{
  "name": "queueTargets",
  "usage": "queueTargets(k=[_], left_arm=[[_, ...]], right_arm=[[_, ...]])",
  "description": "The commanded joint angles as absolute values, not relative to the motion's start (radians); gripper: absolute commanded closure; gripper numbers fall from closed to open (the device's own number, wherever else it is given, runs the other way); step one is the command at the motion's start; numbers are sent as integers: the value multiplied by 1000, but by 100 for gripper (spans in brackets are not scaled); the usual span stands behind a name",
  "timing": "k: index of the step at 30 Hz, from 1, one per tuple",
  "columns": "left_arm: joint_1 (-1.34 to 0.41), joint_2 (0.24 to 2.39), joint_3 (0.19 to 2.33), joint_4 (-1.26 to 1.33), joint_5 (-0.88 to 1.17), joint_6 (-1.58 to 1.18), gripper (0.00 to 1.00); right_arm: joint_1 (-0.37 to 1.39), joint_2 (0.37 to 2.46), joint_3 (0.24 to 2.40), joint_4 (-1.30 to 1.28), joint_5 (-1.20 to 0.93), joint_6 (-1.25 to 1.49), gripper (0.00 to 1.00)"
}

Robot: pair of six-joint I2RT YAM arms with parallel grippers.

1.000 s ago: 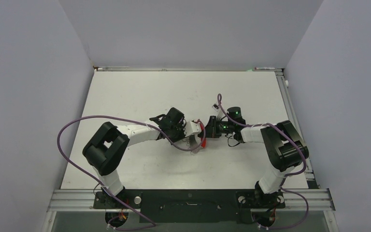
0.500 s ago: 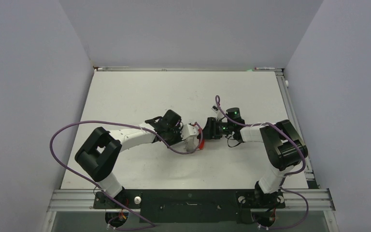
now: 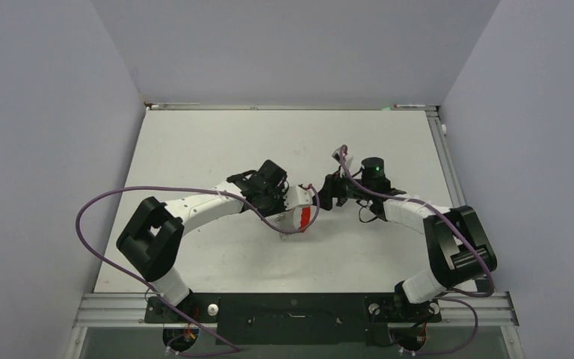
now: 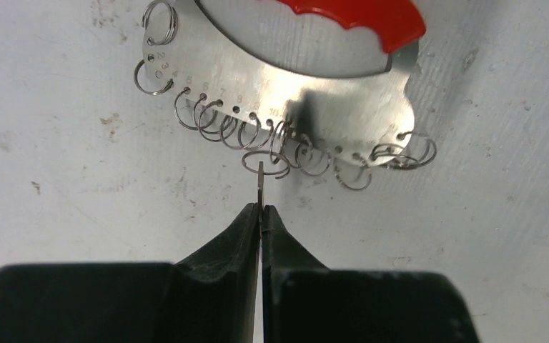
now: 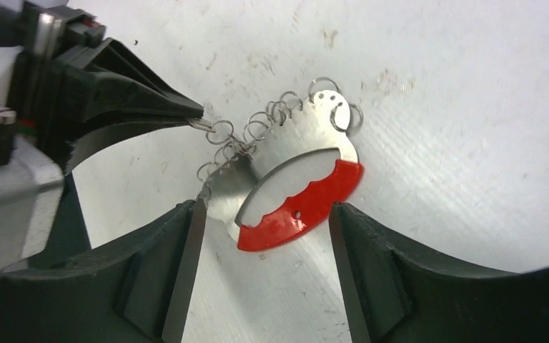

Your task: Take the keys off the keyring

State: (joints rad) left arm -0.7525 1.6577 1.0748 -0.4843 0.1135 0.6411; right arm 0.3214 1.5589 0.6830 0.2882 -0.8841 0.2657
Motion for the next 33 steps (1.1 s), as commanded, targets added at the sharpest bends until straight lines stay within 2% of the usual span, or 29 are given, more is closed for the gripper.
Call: queueTargets(k=[1,18,25,33], left_arm=[[-764,1632,1179,-574,94,683,100],[-765,1660,1468,-746,184,585,100],[-765,1640,1475,-736,201,586,100],[-765,1603,1443,-709,234,632,100]], right_arm=[[308,1469,706,351,-949,50,35],[229,1355,728,299,-1156,-39,47],[237,1354,754,299,-1181,-29,52],[242,1366,757,310,-1189,-46,53]])
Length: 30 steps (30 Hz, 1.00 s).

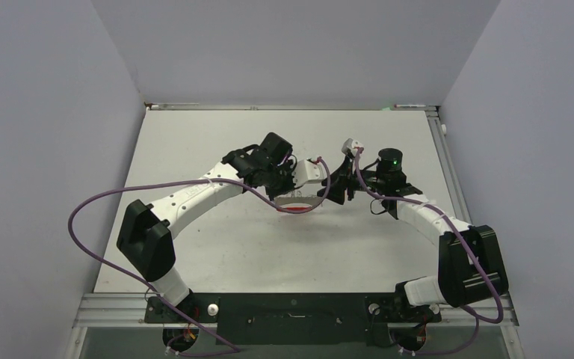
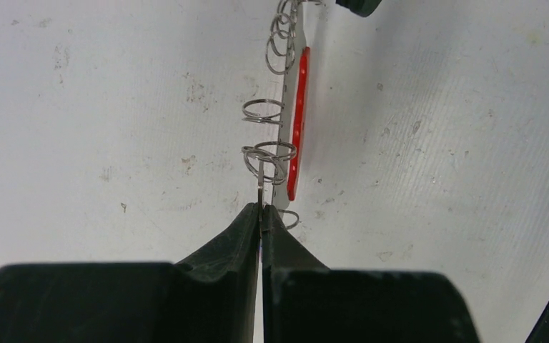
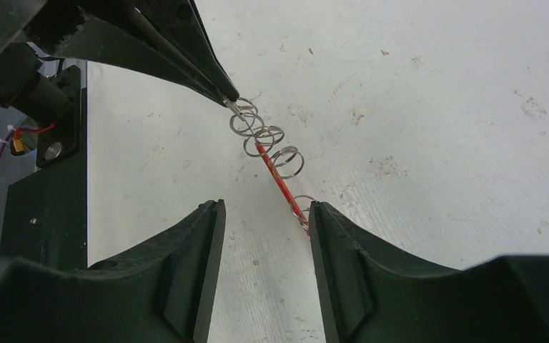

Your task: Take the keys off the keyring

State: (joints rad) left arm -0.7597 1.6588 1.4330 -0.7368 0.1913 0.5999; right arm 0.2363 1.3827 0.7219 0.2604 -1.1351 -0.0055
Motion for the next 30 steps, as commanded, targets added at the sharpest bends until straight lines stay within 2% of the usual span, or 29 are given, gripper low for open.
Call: queueTargets(k=[1,12,16,20,24,26,28,30], left_arm=[[-765,1598,1437,-708,241,647,100],[-765,1544,1385,-689,268,758,100],[-765,1528,1403,-746,237,798,100],[-765,1533,1467,-832,227,793,100],[-765,1562,1569,-918,215,730,100],[-765,1586,1625,-950,216,678,100],[-765,1608,1685,-977,226,626,100],[-765,1626,1725,-979,221,548,100]], right_arm=[[243,1366,756,308,-1193,-52,53],[250,1380,787,291,-1190,-96,52],[250,1387,864,188,-1129,-147,46],[250,1391,946,93,-1085,-172,30],[248,1367,988,84,-1045,-176,1],[244,1366,1016,85,-1026,-156,10],[238,1368,1026,130,-980,-76,10],[237,1370,1011,229,-838,87,10]])
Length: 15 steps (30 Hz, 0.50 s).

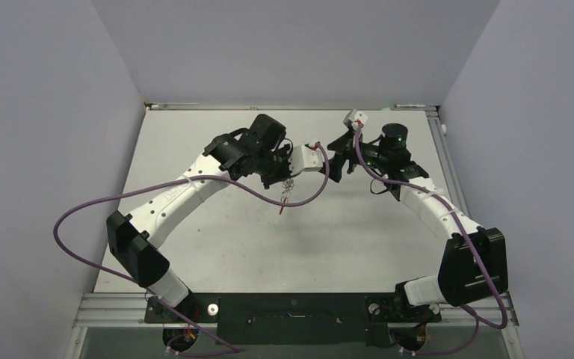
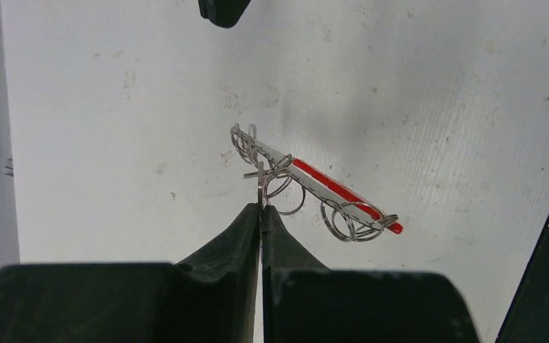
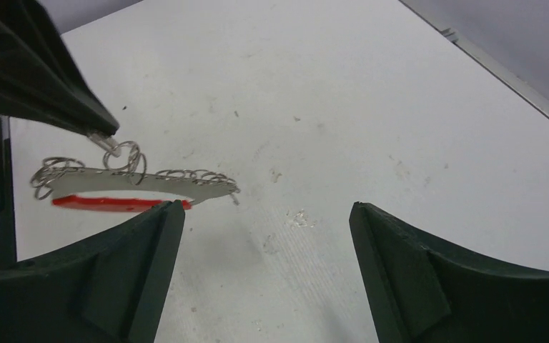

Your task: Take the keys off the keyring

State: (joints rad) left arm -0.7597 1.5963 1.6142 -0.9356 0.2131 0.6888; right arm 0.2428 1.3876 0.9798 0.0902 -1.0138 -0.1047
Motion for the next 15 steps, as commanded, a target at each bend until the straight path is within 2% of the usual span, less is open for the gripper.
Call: queueTargets(k=[1,3,6,10,15], left_arm=[[-765,1637,1747,-983,219,510,100],[-765,1660,1796,-998,221,440,100],[-765,1686,1847,-1017,228,329,100],[-765,1690,1843,-997,247,188,100],[-764,1689,1814,-944,231,-37,100]], right_arm=[[232,1373,1005,267,-809,126,10],[222,1385,1018,282,-799,136,10],[212,1411,1081,173,-877,92,10],[209,1410,1112,100,-968,68,10],[209,1341,1089,38,-944,15,10]])
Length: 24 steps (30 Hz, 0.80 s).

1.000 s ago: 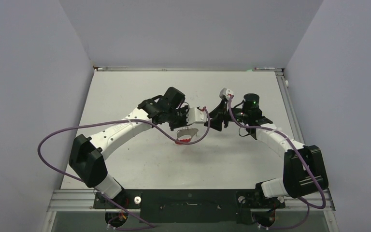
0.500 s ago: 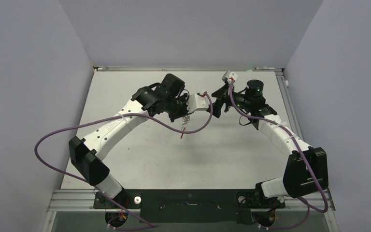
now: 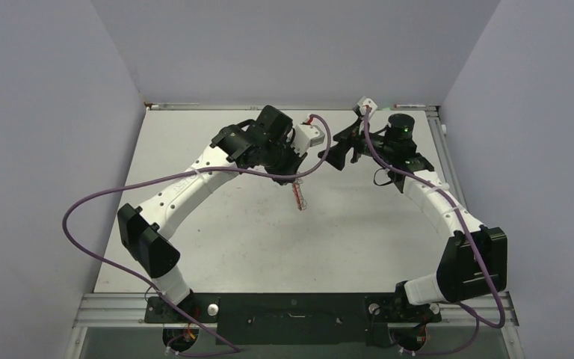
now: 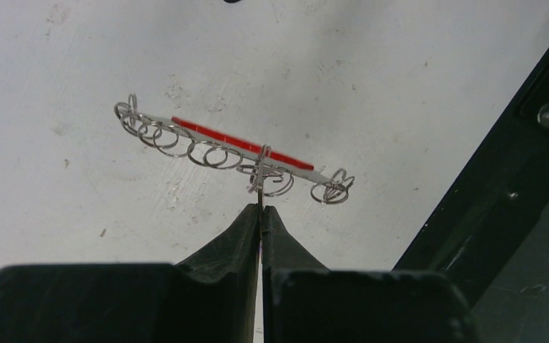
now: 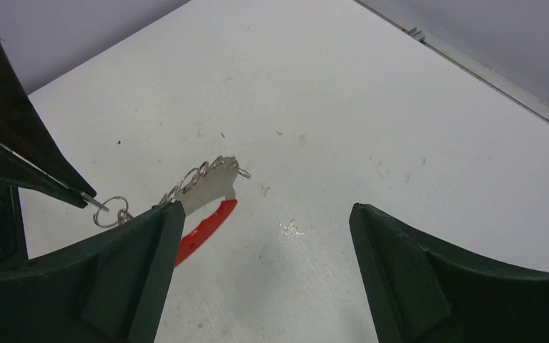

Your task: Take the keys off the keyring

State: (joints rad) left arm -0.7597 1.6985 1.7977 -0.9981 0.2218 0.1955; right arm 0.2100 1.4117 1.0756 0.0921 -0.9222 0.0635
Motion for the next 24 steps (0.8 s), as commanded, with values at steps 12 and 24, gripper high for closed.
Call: queueTargets(k=[12,24], left_arm=[[-763,1592,1665,-780,412,-151,100],[-710,1551,1559,-660,433,-494,100]], right_arm=[[209,1290,894,48,-1157,-61,0],[203,1294,1048,-145,-1024,-155,7]])
